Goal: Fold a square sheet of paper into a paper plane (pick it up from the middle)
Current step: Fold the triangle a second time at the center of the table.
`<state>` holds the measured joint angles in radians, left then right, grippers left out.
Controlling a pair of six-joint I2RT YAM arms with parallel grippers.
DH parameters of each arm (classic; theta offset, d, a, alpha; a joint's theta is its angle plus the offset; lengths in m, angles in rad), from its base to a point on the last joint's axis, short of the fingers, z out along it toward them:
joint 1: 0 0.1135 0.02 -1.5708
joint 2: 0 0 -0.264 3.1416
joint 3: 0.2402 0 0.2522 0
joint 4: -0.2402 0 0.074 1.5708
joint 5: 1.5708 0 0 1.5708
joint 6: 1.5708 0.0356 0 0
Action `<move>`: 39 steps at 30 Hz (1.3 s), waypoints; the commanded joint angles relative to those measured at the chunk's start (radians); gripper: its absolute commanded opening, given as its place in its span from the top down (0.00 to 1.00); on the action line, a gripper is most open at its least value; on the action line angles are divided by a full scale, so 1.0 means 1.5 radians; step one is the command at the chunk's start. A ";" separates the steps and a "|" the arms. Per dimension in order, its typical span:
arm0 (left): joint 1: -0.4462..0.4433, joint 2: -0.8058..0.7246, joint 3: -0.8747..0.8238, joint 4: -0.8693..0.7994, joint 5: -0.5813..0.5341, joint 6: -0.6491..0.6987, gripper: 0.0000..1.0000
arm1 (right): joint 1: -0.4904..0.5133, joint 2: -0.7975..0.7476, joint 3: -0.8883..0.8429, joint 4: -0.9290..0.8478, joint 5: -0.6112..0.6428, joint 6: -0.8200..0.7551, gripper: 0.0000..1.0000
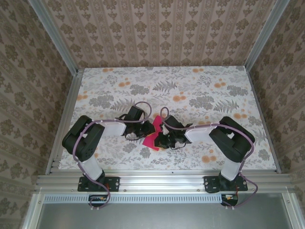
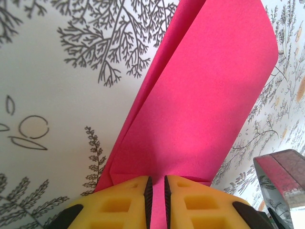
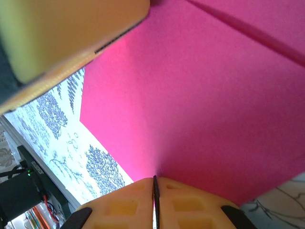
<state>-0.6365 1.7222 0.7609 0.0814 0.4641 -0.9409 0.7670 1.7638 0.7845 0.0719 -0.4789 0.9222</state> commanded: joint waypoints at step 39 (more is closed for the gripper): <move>-0.009 -0.148 0.046 -0.155 -0.051 0.060 0.75 | -0.050 -0.162 -0.045 -0.076 0.143 0.006 0.59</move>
<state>-0.6586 1.5070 0.8261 -0.0906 0.3969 -0.8886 0.6937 1.4815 0.6746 -0.0563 -0.2893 0.9207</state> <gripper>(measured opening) 0.255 0.409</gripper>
